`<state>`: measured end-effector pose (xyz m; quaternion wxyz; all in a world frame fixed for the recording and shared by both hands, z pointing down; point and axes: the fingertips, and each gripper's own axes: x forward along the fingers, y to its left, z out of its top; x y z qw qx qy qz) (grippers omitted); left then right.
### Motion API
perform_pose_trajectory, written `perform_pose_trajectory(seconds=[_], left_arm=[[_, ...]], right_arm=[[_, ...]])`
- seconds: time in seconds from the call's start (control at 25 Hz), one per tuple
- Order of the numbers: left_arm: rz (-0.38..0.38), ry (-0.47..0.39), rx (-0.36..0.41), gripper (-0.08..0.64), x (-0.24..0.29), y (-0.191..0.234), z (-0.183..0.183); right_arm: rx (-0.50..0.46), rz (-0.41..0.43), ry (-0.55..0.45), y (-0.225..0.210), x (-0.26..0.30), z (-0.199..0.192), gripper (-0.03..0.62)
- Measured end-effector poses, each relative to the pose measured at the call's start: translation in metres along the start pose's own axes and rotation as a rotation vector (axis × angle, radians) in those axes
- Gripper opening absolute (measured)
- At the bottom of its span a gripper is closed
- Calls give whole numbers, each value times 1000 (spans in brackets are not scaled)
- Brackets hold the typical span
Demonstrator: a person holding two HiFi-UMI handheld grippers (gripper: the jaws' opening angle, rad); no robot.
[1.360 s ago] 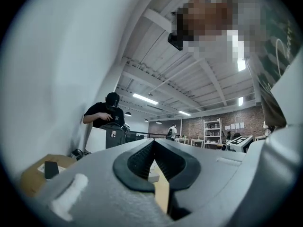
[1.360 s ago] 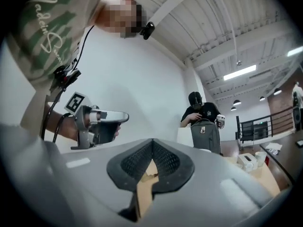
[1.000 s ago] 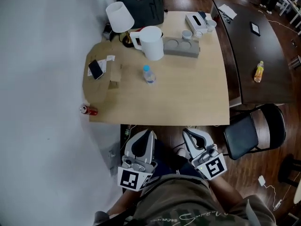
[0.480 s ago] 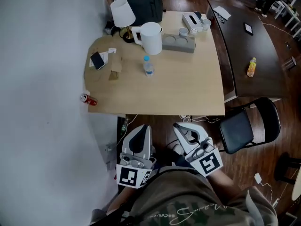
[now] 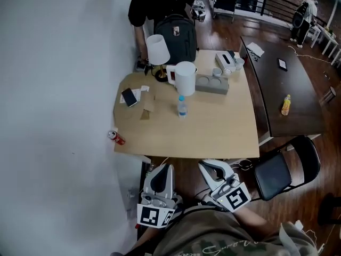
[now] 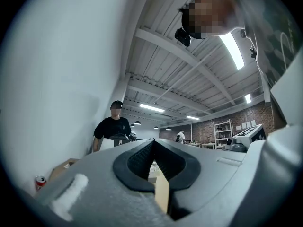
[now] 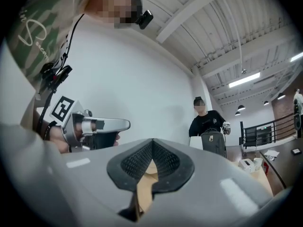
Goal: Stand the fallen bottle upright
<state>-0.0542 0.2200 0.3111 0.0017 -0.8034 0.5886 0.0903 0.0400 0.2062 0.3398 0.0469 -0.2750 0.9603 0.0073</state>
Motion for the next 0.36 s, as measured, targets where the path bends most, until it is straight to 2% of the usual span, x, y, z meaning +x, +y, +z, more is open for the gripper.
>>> perform_pose_trajectory(seconds=[0.16,0.36], left_arm=[[-31,-17,8,3,5,-3,3],[-33,42,-56,3,-22,-30,-9]], right_arm=[[-20,-36,-23,-6,-1,7,2],[9,-52,58,11,-38,-3,0]])
